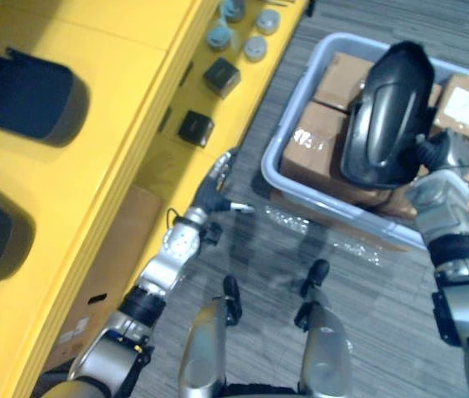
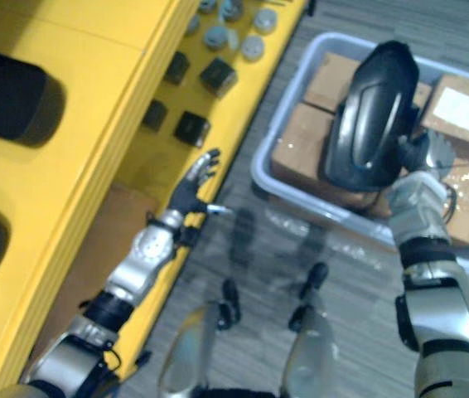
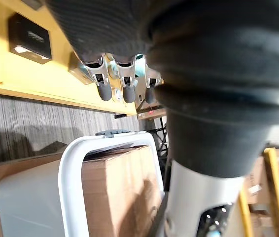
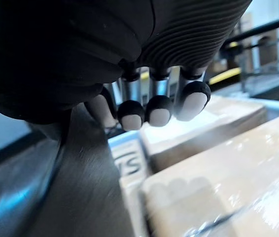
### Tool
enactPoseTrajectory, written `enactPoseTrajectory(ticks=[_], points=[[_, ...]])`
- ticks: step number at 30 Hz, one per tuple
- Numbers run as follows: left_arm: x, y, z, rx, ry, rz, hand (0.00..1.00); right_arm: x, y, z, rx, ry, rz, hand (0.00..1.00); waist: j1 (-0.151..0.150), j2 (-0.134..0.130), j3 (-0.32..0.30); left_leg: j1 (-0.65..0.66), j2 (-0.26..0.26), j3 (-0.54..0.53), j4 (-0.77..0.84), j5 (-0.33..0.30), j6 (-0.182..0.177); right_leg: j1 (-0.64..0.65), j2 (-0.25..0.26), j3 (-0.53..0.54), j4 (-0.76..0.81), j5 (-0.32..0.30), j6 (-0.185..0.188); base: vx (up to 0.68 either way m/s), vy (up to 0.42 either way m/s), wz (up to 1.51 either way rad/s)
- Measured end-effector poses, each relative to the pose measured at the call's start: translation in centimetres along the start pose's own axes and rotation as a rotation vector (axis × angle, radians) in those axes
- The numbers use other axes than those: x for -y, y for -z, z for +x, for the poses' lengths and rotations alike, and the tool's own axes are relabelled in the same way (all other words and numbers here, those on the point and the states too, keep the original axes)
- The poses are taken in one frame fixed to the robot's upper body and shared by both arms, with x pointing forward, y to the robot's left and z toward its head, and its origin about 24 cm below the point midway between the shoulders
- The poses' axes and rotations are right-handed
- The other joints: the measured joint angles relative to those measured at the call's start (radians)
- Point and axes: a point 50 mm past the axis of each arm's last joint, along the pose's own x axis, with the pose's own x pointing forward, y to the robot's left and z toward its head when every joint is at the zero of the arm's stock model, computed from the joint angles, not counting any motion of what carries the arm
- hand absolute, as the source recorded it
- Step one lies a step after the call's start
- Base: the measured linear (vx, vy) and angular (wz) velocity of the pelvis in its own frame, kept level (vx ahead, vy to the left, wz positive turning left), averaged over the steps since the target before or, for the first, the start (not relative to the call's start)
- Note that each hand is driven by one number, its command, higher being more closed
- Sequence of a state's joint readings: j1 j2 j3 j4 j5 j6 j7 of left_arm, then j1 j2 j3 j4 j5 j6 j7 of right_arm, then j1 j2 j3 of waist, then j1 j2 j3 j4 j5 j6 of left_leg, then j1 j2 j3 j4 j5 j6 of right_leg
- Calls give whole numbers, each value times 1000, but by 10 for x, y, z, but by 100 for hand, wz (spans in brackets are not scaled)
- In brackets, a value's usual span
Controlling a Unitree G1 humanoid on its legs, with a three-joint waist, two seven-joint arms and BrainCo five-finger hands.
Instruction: Walk over and take plastic housings, then place them on the shelf
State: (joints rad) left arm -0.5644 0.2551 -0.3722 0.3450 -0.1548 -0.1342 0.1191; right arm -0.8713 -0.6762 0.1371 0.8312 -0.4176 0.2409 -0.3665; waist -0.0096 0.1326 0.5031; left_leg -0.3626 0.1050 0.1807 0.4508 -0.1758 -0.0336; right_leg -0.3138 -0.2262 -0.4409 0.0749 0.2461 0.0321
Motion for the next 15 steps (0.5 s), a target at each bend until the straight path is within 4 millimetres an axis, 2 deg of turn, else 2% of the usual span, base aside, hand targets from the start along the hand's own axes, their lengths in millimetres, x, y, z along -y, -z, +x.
enactPoseTrajectory(ticks=[5, 7, 11, 15], points=[[7, -5, 10, 1, -18, -18, 0, 6, -17, 0, 71, 33, 14, 100, -7, -16, 3, 16, 9, 24, -5, -7, -8, -2, 9, 31, 4, -8, -9, -28, 35, -12], [7, -11, 17, 9, -23, -13, 0, 6, -20, -1, 87, 37, 12, 100, -8, -32, 7, 13, 14, 26, 4, -9, -9, -3, 13, 35, 1, -17, -15, -92, 29, -7], [3, -6, 25, -65, -53, -8, 0, 2, -34, -4, 151, 35, 30, 100, -8, -74, 6, 12, 22, 48, 6, -10, -10, -20, 21, 62, -1, -15, -10, -74, 17, -16], [6, -1, 32, -151, -59, -82, 0, 7, -48, -4, 213, 60, 37, 100, -32, -81, 8, 12, 24, 49, 9, -14, -13, -22, 23, 67, -1, -6, -7, -20, 34, -5]])
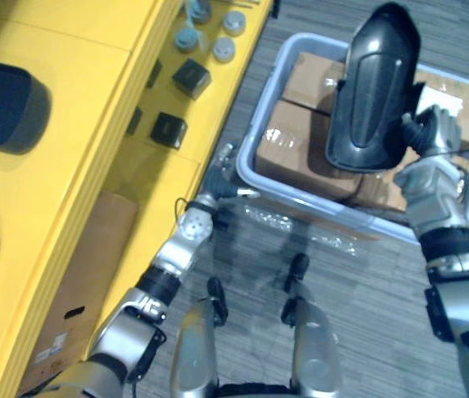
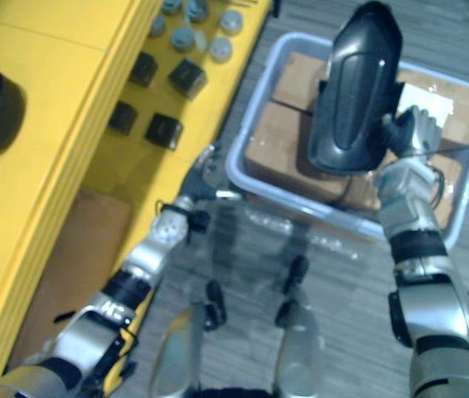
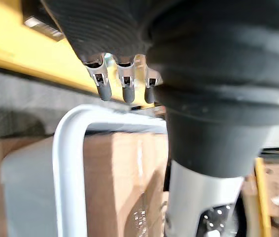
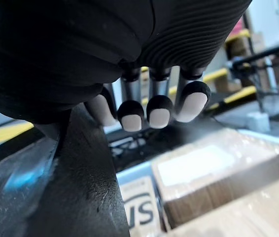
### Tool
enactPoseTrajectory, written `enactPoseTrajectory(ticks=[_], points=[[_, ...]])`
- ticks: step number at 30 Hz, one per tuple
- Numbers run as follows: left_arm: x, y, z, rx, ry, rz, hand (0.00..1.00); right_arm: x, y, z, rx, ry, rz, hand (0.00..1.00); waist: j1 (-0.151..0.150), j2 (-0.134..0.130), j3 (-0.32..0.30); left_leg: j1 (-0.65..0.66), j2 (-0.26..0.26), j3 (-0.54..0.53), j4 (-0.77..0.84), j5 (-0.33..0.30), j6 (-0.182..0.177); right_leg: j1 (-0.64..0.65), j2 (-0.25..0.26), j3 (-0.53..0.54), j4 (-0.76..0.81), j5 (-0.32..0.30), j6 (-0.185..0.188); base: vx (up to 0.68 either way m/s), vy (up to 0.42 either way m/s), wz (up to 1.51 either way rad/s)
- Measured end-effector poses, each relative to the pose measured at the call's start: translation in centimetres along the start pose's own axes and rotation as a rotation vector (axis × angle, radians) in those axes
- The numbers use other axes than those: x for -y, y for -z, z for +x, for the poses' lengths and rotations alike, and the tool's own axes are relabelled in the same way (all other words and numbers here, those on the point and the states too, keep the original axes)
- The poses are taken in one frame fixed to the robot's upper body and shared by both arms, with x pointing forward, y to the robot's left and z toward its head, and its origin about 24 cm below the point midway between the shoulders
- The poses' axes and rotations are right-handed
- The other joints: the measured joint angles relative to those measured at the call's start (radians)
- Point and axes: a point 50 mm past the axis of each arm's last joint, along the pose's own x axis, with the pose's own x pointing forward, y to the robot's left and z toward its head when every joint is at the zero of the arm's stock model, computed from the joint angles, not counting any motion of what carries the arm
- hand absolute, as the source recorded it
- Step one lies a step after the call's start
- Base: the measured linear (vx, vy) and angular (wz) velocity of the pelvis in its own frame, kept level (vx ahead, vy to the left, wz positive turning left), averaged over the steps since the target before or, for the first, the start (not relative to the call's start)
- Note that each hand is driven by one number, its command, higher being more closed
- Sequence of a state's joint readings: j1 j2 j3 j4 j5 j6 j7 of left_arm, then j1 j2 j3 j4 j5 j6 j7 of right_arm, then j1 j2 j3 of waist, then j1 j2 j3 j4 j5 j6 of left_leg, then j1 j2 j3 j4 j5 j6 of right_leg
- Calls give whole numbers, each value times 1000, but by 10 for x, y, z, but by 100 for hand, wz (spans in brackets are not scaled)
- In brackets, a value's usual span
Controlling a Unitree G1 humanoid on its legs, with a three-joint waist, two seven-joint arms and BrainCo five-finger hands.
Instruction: Walk over and take plastic housings, then place them on the shelf
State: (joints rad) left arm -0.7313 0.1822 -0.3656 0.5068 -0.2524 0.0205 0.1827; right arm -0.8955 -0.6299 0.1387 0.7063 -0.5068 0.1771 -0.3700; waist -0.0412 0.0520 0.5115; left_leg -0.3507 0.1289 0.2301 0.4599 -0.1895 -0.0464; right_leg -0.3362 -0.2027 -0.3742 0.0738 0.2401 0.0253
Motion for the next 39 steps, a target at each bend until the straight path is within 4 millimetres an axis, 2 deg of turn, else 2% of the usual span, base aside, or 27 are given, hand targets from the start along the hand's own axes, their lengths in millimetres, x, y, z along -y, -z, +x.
enactPoseTrajectory(ticks=[2, 7, 14, 17, 22, 28, 31, 39], points=[[-3, -7, 7, -17, -7, -65, 0, 7, -12, 3, 56, 30, 4, 100, -3, -3, 1, 0, 1, 16, -3, -1, -1, -15, 1, 18, 4, 3, 1, 1, 44, -16], [-2, -18, 19, -51, -17, -229, 0, 13, -28, 7, 128, 57, 7, 100, -19, -3, 1, 5, 1, 25, -6, -1, -1, -17, 3, 26, 6, 8, 0, 3, 40, -5], [1, -16, 22, -116, -13, -466, 0, 12, -50, 5, 228, 63, 5, 100, -28, -11, 5, 30, 3, 53, -21, -4, -2, -21, 7, 58, 9, 4, -2, -31, 28, -12], [3, -19, 23, -111, -8, -502, 0, 9, -54, 3, 248, 56, -6, 100, -28, -11, 5, 36, 3, 57, -27, -4, -2, -23, 8, 66, 10, 3, 0, -27, 17, -7], [10, -37, 28, -49, 27, -533, 0, 6, -57, 1, 268, 45, -16, 100, -28, -13, 4, 35, 3, 63, -35, -4, -4, -33, 8, 70, 16, 1, 2, 0, 0, 0], [18, -55, 32, 26, 63, -592, 0, 4, -76, -1, 333, 45, -28, 100, -30, -14, 4, 36, 3, 77, -38, -4, -4, -47, 7, 78, 29, -1, -1, 8, 17, -3], [25, -58, 31, 35, 81, -633, 0, 2, -82, -2, 352, 42, -29, 100, -27, -14, 4, 36, 5, 77, -36, -5, -5, -47, 7, 78, 36, -6, 0, -25, 11, 1], [34, -61, 29, 43, 92, -601, 0, -4, -93, -6, 388, 24, -19, 100, -28, -14, 4, 36, 9, 77, -32, -4, -5, -47, 8, 78, 39, -7, 0, -33, 7, -1]])
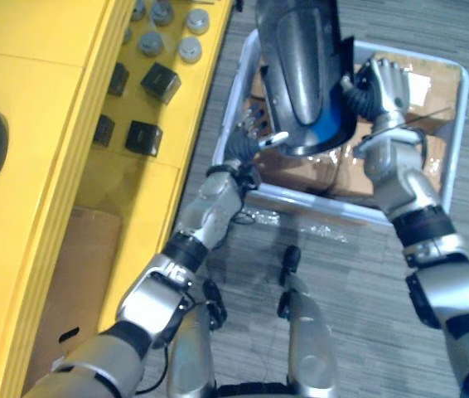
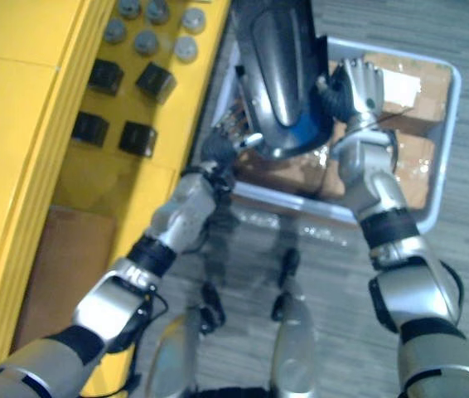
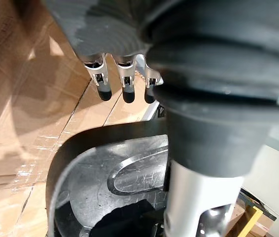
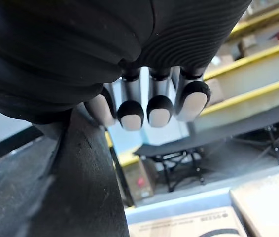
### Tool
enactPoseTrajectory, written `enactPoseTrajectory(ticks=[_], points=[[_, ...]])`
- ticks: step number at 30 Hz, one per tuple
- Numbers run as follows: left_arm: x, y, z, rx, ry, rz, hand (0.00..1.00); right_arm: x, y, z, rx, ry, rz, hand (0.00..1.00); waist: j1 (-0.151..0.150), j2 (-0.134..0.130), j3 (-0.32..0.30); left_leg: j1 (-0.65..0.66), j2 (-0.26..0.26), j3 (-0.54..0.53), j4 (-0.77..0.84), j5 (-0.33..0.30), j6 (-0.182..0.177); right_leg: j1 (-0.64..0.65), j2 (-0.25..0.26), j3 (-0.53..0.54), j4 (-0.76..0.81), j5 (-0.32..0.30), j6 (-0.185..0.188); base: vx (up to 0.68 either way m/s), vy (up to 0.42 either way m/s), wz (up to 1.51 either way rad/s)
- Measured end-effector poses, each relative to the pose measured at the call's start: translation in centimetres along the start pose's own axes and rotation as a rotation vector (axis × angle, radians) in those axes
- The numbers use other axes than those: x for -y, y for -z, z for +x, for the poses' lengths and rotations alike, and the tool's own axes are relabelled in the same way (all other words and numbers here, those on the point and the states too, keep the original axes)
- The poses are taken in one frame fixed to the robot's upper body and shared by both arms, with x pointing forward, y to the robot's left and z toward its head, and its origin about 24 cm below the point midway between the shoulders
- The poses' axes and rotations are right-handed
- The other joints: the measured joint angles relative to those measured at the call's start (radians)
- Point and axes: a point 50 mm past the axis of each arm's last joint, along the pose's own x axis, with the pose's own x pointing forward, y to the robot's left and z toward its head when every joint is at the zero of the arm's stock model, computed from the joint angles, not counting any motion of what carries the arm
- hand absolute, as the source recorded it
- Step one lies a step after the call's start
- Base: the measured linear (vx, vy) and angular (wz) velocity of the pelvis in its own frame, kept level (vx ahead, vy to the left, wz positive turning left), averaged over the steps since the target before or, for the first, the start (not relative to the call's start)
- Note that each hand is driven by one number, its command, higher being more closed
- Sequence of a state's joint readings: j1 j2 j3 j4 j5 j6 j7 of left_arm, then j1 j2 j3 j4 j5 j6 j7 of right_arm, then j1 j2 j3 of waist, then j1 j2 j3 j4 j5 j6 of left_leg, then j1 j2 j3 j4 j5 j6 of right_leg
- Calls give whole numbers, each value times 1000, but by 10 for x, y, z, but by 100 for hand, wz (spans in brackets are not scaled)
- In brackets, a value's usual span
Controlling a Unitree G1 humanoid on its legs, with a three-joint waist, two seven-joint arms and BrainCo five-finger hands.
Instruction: Walk over and take plastic housings, then place them on the shelf
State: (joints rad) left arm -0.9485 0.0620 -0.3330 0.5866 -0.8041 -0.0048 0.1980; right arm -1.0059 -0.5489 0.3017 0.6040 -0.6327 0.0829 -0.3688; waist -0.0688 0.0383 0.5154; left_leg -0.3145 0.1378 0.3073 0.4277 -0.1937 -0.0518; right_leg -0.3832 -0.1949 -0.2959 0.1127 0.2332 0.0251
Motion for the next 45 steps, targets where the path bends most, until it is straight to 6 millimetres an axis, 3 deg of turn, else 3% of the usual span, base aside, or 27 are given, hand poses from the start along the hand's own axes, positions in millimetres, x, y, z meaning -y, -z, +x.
enactPoseTrajectory(ticks=[12, 18, 19, 27, 31, 34, 37, 41, 42, 45], points=[[-7, 2, 0, -1, -96, 81, 0, -10, -19, 0, 43, -19, 55, 100, 1, 0, 0, -21, 7, -27, 32, -10, 0, 6, 5, -11, 0, 0, 0, -17, 12, 2], [-16, 4, 0, -16, -159, 94, 0, -24, -36, -8, 106, -47, 97, 100, 0, -4, -2, -22, 8, -30, 40, -14, 3, 13, 6, -12, -6, 1, 1, -40, 25, 1], [-17, 6, 0, -20, -174, 94, 100, -30, -36, -13, 106, -59, 109, 100, 0, -5, -2, -21, 8, -31, 40, -14, 2, 17, 7, -16, -10, 2, 2, -21, 30, 3], [-24, 1, 0, 35, -205, 29, 100, -51, -32, -40, 51, -87, 209, 100, -4, -15, -6, -28, 9, -29, 54, -29, 5, 18, 8, -13, -19, 7, 7, -6, 40, -1], [-29, -8, -2, 106, -206, 9, 100, -54, -41, -52, 68, -58, 272, 100, -8, -19, -5, -19, 7, -25, 48, -30, 5, 20, 8, -4, -19, 7, 7, -16, 32, -4], [-35, -12, -6, 146, -212, 8, 100, -55, -52, -59, 80, -23, 349, 100, -30, -35, -8, -10, 6, -20, 41, -30, 5, 22, 8, 1, -19, 6, 7, -35, 28, -5], [-40, -1, -12, 127, -198, 18, 100, -62, -51, -76, 63, -31, 375, 100, -39, -58, -11, 30, 5, -3, 22, -29, 5, 50, 10, 11, -30, 6, 8, -12, 29, -9], [-43, 5, -16, 110, -166, 29, 100, -66, -50, -90, 56, -36, 397, 100, -53, -67, -15, 71, -5, 9, -4, -28, 3, 75, 7, 22, -43, 8, 11, -1, 47, -8], [-42, 7, -17, 105, -148, 36, 100, -66, -49, -95, 54, -32, 404, 0, -57, -67, -15, 82, -6, 9, -9, -28, 3, 88, 8, 21, -51, 9, 13, 9, 39, -3], [-45, 16, -21, 82, -127, 16, 100, -67, -47, -105, 55, -32, 419, 0, -61, -67, -16, 122, -10, 15, -30, -27, 1, 122, 9, 21, -66, 11, 15, 20, 56, -3]])
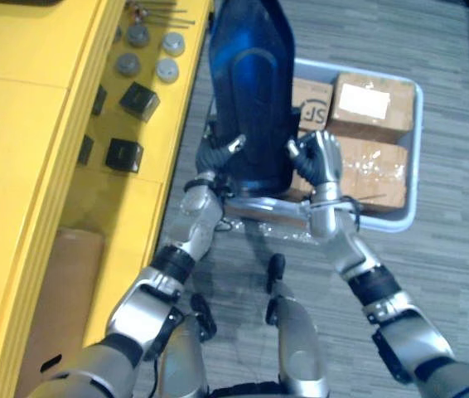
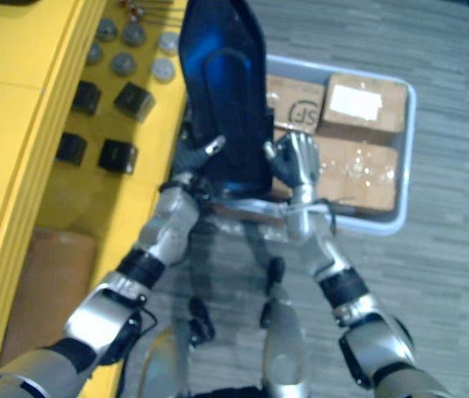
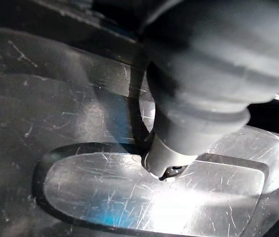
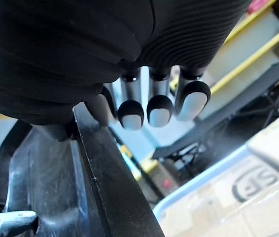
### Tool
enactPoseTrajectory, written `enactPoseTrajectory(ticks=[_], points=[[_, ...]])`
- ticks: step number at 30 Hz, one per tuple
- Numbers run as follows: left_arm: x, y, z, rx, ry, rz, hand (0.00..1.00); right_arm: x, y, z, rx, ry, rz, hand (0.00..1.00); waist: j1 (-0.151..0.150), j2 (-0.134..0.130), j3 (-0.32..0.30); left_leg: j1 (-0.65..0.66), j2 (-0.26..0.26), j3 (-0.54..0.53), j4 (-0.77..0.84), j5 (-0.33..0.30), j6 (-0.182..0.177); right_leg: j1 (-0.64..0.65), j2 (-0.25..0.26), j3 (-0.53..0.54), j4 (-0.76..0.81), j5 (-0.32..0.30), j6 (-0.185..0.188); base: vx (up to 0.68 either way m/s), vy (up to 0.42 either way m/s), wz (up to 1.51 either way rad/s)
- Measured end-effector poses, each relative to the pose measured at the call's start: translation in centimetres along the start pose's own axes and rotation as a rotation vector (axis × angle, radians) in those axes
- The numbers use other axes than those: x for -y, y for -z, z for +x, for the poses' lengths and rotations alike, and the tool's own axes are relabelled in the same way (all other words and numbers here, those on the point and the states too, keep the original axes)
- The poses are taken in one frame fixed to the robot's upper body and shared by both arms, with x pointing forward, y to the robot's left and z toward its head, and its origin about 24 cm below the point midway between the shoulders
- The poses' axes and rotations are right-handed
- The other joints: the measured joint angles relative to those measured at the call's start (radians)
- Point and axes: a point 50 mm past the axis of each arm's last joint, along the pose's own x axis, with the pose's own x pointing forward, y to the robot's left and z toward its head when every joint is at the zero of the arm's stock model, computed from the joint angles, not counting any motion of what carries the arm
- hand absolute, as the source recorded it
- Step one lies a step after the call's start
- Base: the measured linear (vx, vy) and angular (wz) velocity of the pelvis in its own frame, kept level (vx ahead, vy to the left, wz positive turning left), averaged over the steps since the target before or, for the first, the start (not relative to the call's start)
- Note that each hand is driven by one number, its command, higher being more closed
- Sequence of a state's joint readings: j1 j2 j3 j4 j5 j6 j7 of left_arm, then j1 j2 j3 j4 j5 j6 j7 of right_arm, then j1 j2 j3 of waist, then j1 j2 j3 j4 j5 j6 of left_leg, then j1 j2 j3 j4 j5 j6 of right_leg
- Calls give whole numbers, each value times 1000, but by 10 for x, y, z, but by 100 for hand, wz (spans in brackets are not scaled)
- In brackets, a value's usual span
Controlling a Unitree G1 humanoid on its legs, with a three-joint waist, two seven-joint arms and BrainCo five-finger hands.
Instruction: Walk over and take plastic housings, then place them on the shelf
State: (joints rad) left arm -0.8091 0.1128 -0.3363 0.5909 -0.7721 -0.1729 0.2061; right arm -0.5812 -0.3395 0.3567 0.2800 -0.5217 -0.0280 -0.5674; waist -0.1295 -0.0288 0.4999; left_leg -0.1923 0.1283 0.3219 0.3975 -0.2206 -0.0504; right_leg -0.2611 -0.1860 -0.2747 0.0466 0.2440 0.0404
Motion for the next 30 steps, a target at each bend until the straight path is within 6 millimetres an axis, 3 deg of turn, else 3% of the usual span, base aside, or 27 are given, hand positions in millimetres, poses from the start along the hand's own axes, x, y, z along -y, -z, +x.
enactPoseTrajectory(ticks=[5, 8, 12, 14, 18, 20, 23, 26, 29, 30], points=[[-6, 9, -10, -21, 34, 24, 100, -2, 2, -17, -6, -22, 28, 0, 4, -1, -1, 54, -5, 2, -22, 0, -1, 57, 1, -3, -26, 3, 4, 6, 33, 0], [-10, 13, -22, 2, 50, 80, 100, -3, 2, -38, -22, -47, 117, 0, 5, -6, -9, 90, -9, 4, -38, 0, -1, 101, 2, -6, -48, 6, 8, -3, 22, 1], [-18, 28, -36, 2, 7, 207, 100, 4, -2, -65, -88, -56, 371, 0, 5, -13, -57, 117, -6, 3, -48, -2, -5, 139, 9, -17, -77, 9, 12, 10, 7, 3], [-23, 44, -51, -27, -30, 297, 100, 19, -1, -75, -128, 29, 538, 0, 7, -15, -100, 139, -5, 11, -65, -4, -8, 160, 14, -15, -91, 8, 12, 11, 9, -6], [-25, 67, -77, -56, -104, 346, 100, 64, 17, -90, -161, 259, 642, 0, 7, -15, -146, 184, -5, 17, -90, -5, -9, 195, 15, -16, -93, -4, 24, 41, 11, -2], [-30, 75, -91, -70, -151, 358, 100, 85, 32, -109, -198, 360, 641, 0, 6, -11, -181, 217, -7, 27, -115, -3, -12, 212, 17, -11, -93, -12, 28, 24, 7, -8], [-38, 74, -103, -44, -197, 405, 100, 99, 46, -137, -278, 434, 619, 0, 1, -5, -217, 255, -7, 51, -147, 0, -17, 222, 22, 8, -93, -19, 33, 29, 2, -21], [-41, 74, -112, -31, -219, 412, 100, 106, 57, -165, -376, 508, 702, 0, 0, 6, -249, 285, -6, 67, -176, 6, -25, 230, 29, 20, -93, -27, 35, 26, -3, -15], [-44, 72, -122, 0, -244, 381, 100, 109, 67, -199, -503, 615, 773, 0, -22, 22, -275, 309, -10, 78, -207, 13, -30, 235, 31, 28, -93, -32, 36, 29, 6, -10], [-48, 69, -126, 23, -264, 358, 100, 103, 73, -219, -601, 640, 775, 0, -28, 23, -281, 324, -14, 88, -228, 20, -31, 236, 31, 33, -93, -34, 37, 5, 8, -12]])
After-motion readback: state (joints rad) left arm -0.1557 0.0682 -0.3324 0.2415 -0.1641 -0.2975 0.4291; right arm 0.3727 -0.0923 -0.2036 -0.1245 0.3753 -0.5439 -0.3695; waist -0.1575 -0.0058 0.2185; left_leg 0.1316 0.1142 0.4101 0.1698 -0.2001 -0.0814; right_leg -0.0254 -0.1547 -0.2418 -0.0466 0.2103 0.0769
